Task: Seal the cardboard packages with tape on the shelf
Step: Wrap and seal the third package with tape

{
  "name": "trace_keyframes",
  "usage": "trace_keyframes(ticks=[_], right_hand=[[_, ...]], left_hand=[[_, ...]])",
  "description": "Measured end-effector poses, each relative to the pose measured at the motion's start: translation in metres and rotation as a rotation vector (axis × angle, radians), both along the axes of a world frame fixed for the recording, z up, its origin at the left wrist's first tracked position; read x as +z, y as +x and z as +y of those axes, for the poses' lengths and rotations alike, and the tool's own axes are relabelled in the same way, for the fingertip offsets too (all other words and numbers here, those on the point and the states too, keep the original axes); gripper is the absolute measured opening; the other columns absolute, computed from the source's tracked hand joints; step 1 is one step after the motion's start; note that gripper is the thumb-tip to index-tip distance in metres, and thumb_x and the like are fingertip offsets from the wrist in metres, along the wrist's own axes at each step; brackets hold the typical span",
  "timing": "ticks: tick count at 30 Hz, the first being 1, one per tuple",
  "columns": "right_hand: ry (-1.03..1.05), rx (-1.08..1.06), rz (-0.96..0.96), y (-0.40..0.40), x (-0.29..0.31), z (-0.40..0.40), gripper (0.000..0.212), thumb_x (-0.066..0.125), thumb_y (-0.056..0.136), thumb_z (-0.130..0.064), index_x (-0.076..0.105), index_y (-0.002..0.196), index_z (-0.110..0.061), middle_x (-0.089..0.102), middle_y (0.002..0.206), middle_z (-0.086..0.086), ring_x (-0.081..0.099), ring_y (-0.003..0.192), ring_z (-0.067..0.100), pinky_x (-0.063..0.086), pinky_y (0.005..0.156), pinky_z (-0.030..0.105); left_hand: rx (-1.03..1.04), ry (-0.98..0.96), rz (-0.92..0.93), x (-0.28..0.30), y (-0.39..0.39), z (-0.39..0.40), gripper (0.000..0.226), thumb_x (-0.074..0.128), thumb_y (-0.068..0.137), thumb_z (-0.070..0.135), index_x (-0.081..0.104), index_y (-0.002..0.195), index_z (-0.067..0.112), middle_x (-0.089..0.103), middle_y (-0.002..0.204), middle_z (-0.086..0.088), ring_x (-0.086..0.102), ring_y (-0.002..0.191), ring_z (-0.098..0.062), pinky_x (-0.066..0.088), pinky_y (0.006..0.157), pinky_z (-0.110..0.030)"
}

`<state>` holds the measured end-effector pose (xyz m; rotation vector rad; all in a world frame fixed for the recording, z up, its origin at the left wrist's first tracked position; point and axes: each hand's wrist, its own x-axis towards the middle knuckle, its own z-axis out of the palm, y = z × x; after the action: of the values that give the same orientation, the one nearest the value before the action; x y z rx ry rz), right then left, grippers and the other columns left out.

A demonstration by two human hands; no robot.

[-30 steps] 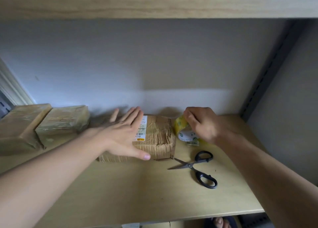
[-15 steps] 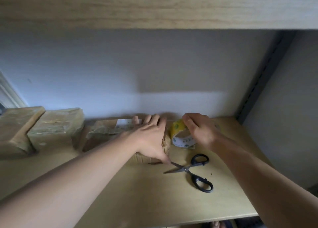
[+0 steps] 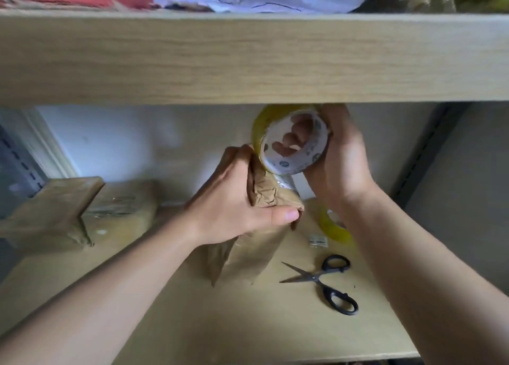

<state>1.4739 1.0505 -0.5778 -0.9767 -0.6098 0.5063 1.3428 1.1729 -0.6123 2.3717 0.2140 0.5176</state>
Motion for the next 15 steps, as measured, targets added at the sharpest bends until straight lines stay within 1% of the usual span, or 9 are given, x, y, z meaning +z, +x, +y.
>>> trace_keyframes(ticks=[1,2,3,5,6,8,10,12,15], right_hand=[[0.002,0.017,0.026,-0.007,0.002,0.005,0.032,0.052,0.085,-0.042,0.06,0.076,-0.012,0.049,0.069,0.001,0.048,0.063,0.018,0.051,0.08,0.039],[-0.006,0.029,0.031,-0.011,0.003,0.009,0.031,0.051,0.085,-0.042,0.055,0.074,-0.012,0.041,0.066,-0.001,0.038,0.059,0.016,0.048,0.071,0.034],[-0.016,0.043,0.015,-0.015,0.004,0.012,0.031,0.048,0.088,-0.04,0.05,0.074,-0.013,0.036,0.064,-0.002,0.029,0.058,0.016,0.042,0.064,0.03],[-0.047,0.046,-0.012,-0.021,0.011,0.017,0.023,0.042,0.091,-0.029,0.037,0.074,-0.015,0.028,0.062,-0.002,0.018,0.06,0.019,0.025,0.056,0.031],[-0.076,0.009,-0.046,-0.023,0.017,0.02,0.019,0.041,0.087,-0.022,0.031,0.073,-0.016,0.024,0.061,-0.001,0.014,0.061,0.02,0.019,0.055,0.032],[-0.134,-0.108,-0.143,-0.02,0.031,0.018,0.02,0.036,0.084,-0.009,0.028,0.067,-0.017,0.026,0.054,-0.003,0.013,0.058,0.019,0.014,0.053,0.032],[-0.204,-0.204,-0.251,-0.017,0.038,0.012,0.04,0.033,0.089,-0.001,0.035,0.055,-0.021,0.034,0.046,-0.008,0.018,0.05,0.015,0.015,0.05,0.028],[-0.286,-0.192,-0.374,-0.02,0.036,0.007,0.054,0.041,0.092,-0.002,0.037,0.044,-0.026,0.033,0.045,-0.006,0.02,0.047,0.016,0.016,0.05,0.03],[-0.36,-0.176,-0.472,-0.024,0.024,0.005,0.052,0.049,0.092,-0.008,0.034,0.043,-0.021,0.024,0.052,0.001,0.019,0.053,0.02,0.015,0.054,0.038]], left_hand=[[0.009,-0.01,0.017,-0.003,-0.006,0.002,0.097,0.078,0.055,0.077,0.043,0.134,0.033,0.046,0.131,0.012,0.046,0.126,0.001,0.043,0.106,-0.027],[0.021,-0.005,0.034,-0.004,-0.011,0.004,0.101,0.078,0.052,0.075,0.04,0.135,0.033,0.043,0.131,0.013,0.045,0.125,0.004,0.042,0.106,-0.024],[0.024,0.0,0.05,-0.004,-0.016,0.007,0.104,0.079,0.05,0.073,0.037,0.137,0.035,0.042,0.131,0.014,0.044,0.125,0.006,0.042,0.106,-0.023],[0.009,-0.025,0.05,-0.003,-0.025,0.011,0.102,0.081,0.053,0.07,0.035,0.138,0.038,0.046,0.134,0.014,0.049,0.125,0.002,0.046,0.107,-0.03],[0.008,-0.044,0.035,-0.005,-0.029,0.015,0.099,0.083,0.055,0.067,0.036,0.138,0.04,0.049,0.134,0.014,0.052,0.125,-0.002,0.048,0.105,-0.034],[0.018,-0.089,-0.013,-0.008,-0.04,0.02,0.097,0.084,0.058,0.063,0.035,0.138,0.04,0.055,0.132,0.013,0.057,0.122,-0.005,0.05,0.102,-0.034],[0.047,-0.141,-0.076,-0.012,-0.052,0.03,0.096,0.084,0.058,0.06,0.035,0.139,0.04,0.06,0.127,0.013,0.06,0.118,-0.008,0.051,0.099,-0.033],[0.065,-0.167,-0.12,-0.017,-0.065,0.039,0.097,0.083,0.057,0.058,0.035,0.14,0.042,0.062,0.123,0.016,0.061,0.116,-0.009,0.049,0.098,-0.032],[0.05,-0.23,-0.162,-0.024,-0.075,0.046,0.097,0.084,0.058,0.05,0.037,0.142,0.038,0.064,0.121,0.015,0.063,0.113,-0.011,0.049,0.095,-0.026]])
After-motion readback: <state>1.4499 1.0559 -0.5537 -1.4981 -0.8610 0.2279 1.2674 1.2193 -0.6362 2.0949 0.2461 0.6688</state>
